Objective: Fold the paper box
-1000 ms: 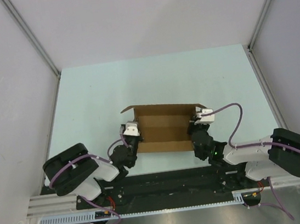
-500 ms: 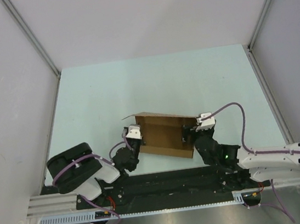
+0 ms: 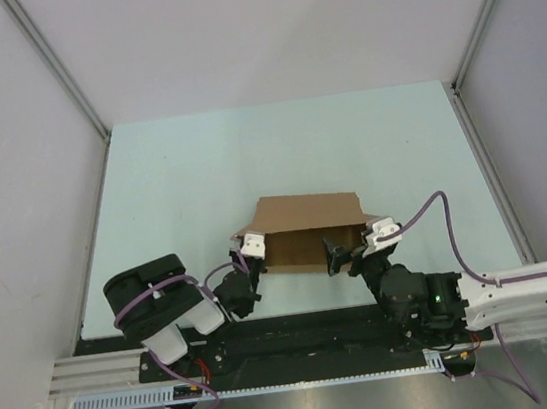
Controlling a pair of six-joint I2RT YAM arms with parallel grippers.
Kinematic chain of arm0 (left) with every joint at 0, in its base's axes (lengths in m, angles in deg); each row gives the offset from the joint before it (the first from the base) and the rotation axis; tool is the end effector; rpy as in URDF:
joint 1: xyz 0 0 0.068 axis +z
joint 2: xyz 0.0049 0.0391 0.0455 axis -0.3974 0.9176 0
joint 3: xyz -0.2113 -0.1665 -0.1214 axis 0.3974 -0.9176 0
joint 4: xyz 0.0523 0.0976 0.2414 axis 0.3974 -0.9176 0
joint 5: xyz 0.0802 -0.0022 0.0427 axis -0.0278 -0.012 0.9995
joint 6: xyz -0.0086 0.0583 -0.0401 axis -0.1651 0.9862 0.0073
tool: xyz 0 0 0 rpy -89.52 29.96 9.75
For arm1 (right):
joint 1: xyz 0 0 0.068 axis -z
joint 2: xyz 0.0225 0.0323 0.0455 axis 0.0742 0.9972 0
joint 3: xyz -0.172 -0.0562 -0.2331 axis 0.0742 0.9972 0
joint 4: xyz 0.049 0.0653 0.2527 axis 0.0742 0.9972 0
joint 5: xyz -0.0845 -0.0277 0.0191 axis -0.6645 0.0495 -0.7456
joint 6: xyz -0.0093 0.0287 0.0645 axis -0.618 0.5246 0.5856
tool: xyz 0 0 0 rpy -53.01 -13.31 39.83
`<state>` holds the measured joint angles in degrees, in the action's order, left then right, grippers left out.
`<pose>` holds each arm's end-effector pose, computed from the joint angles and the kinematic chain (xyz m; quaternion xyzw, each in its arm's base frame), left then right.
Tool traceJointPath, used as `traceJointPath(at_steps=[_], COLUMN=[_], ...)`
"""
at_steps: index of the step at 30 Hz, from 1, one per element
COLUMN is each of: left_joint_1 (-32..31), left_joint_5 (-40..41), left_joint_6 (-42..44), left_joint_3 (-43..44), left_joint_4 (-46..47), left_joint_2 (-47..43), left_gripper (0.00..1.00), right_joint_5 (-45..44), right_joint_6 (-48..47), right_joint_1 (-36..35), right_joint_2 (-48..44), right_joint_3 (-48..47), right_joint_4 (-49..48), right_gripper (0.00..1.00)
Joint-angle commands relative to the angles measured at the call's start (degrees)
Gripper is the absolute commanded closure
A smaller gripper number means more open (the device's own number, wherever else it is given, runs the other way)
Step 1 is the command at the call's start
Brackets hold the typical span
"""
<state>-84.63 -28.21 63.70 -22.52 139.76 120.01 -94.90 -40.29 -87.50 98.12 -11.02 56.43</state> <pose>0.1519 -0.1861 0.1529 0.1201 0.7011 -0.0443 0.7015 0.0727 0.1571 0.2719 -0.0724 0.7165 0.1324 0.6811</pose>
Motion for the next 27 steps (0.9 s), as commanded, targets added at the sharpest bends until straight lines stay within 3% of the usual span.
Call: traceJointPath(at_steps=[1, 2, 7, 9, 11, 12, 13, 15, 16, 17, 20, 23, 27], left_joint_1=[-0.31, -0.31, -0.31, -0.4, -0.49, -0.75, -0.93, -1.37, -1.63, -1.89, -3.65, -5.41, -7.86], left_joint_5=[2.92, 2.92, 3.8, 3.98, 3.98, 3.98, 4.15, 4.15, 4.07, 3.98, 4.42, 5.21, 6.34], left_joint_6=[-0.42, -0.6, -2.0, -2.79, -3.67, -3.67, -3.59, -3.32, -3.15, -2.89, -1.66, -0.16, 1.16], left_joint_3=[0.25, 0.26, 0.0, -0.44, -0.71, -1.06, -1.24, -1.76, -2.29, -2.64, -3.26, -2.73, -1.24], left_joint_4=[14.08, 14.08, 14.08, 14.08, 14.08, 14.08, 14.08, 14.08, 14.08, 14.08, 14.0, 14.08, 14.08], left_joint_2=[2.23, 2.49, 3.55, 3.98, 3.9, 3.55, 3.2, 2.23, 0.92, 0.13, -1.72, -1.64, -0.15], left_gripper=[1.0, 1.0, 1.0, 0.98, 0.9, 0.87, 0.84, 0.74, 0.71, 0.69, 0.67, 0.67, 0.67], right_joint_5=[-9.28, -10.59, -11.39, -10.96, -9.03, -8.15, -4.57, 2.02, 8.32, 11.08, 21.46, 28.84, 34.91], right_joint_6=[-17.9, -24.89, -42.69, -46.48, -44.58, -37.34, -29.61, -16.67, -7.83, -5.39, 0.16, 2.18, 3.86], right_joint_1=[-8.41, -10.78, -16.6, -16.26, -13.19, -8.91, -6.43, 0.15, 6.8, 10.52, 20.2, 25.65, 27.87], right_joint_2=[-0.9, -0.29, 3.31, 4.46, 4.81, 4.29, 3.5, 1.66, 1.48, 1.65, 4.63, 8.67, 13.24], right_joint_3=[-4.57, -5.01, -7.64, -8.35, -9.66, -10.71, -11.94, -15.47, -15.91, -16.08, -16.0, -16.0, -15.56], right_joint_4=[-14.06, -20.27, -41.8, -44.76, -40.4, -35.58, -19.52, -4.83, 2.71, 4.61, 7.97, 7.97, 7.53], right_gripper=[0.0, 0.0, 0.0, 0.0, 0.0, 0.01, 0.0, 0.1, 0.15, 0.26, 0.44, 0.54, 0.63])
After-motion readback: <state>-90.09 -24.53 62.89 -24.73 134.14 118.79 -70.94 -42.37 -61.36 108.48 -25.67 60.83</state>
